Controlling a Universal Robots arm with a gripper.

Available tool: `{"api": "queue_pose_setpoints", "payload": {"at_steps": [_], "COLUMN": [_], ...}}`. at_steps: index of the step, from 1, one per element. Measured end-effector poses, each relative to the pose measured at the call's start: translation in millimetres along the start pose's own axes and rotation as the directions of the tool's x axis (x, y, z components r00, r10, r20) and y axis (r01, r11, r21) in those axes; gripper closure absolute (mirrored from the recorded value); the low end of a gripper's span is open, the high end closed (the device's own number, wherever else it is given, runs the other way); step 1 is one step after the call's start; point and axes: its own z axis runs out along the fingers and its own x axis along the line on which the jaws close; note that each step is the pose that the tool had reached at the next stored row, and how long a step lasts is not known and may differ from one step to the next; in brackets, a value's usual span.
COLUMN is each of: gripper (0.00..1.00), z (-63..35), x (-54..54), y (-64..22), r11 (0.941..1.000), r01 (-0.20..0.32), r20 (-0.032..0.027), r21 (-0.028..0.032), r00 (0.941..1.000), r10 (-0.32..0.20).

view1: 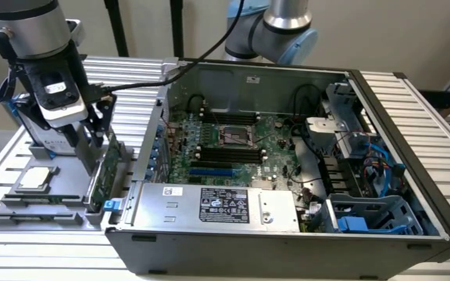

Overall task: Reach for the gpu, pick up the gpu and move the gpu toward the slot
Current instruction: 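Pick up the gpu and move the gpu toward the slot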

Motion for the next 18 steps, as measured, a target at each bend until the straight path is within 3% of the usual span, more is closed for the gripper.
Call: {"api": "queue_pose_setpoints", "payload": {"at_steps": [6, 9, 14, 18], "gripper": [0.52, 0.52, 0.52, 0.52], "z": [5.1, 7.9, 14.9, 22.0], "x": [2.3, 4.1, 6.8, 8.4], "y": [0.0, -0.1, 0.0, -0.1], "r11": [0.9998, 0.9995, 0.9994, 0.9994], "r01": [0.0, 0.0, 0.0, 0.0], "r20": [0.0054, 0.0123, 0.0338, 0.0401], "r21": [0.022, 0.0311, 0.0353, 0.0357], "r00": [1.0, 0.9999, 0.9994, 0.9992], "r10": [0.0, -0.001, -0.001, -0.001]}}
